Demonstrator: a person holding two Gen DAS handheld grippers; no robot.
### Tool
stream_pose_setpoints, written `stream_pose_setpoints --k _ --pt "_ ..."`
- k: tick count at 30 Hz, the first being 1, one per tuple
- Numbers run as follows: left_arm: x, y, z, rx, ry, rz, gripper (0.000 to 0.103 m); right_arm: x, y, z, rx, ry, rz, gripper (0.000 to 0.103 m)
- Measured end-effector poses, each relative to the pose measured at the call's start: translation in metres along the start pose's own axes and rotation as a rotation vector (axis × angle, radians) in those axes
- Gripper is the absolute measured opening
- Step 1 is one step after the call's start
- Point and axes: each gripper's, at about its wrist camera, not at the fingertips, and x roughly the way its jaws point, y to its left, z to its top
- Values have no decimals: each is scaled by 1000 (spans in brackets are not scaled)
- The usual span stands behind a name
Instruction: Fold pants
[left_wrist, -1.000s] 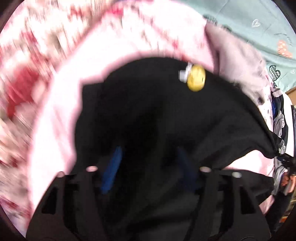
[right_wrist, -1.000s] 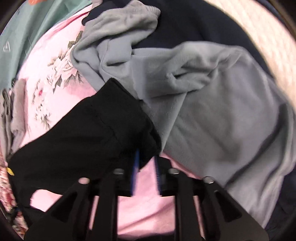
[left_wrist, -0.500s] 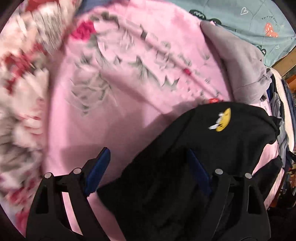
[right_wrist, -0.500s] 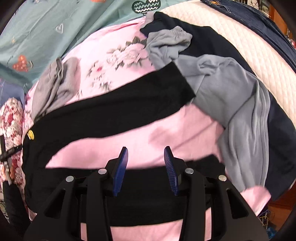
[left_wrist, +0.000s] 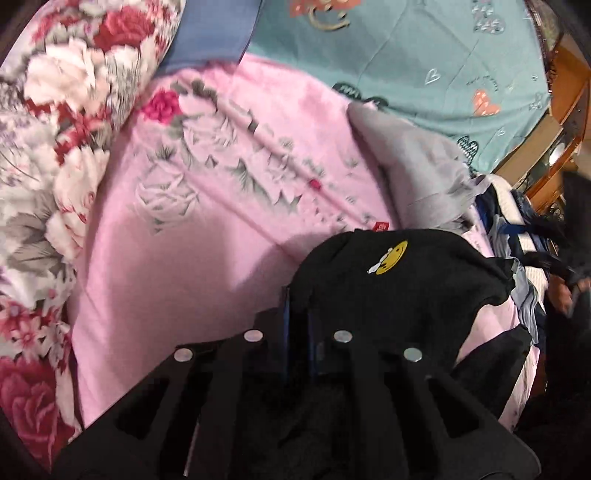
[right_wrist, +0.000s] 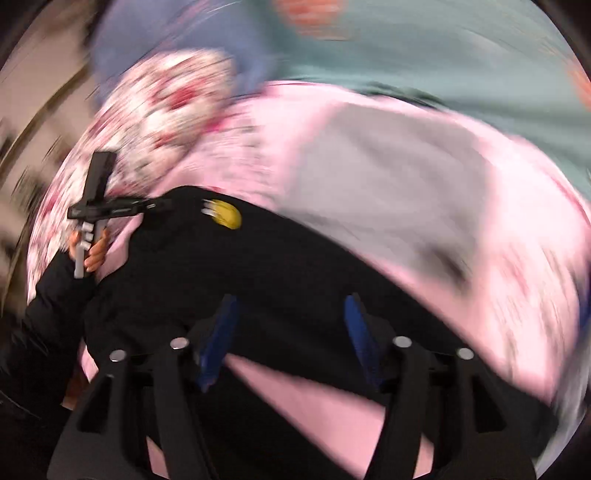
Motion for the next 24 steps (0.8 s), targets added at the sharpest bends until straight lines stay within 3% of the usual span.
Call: stream_pose_setpoints --k 4,8,10,11,12,13,17,20,24 --pt "-8 -4 -5 6 -16 -3 8 77 45 71 -261 120 71 62" --pt "-11 0 -5 6 -15 -6 8 131 56 94 -373 209 31 62" --pt "-9 1 -5 9 -11 2 8 151 54 91 -392 267 19 60" --pt "-6 1 -4 11 -5 16 8 158 54 89 -394 289 7 48" --pt "-2 1 0 11 4 48 8 165 53 84 -404 310 -11 5" --pt "3 2 5 8 13 76 8 169 54 81 -409 324 -15 2" --pt "34 13 17 -18 79 138 8 173 50 88 -378 239 -93 2" --pt "51 19 20 -43 125 164 8 191 42 95 -314 259 -127 2" --pt "10 3 19 -41 51 145 8 186 52 91 -321 254 -166 2"
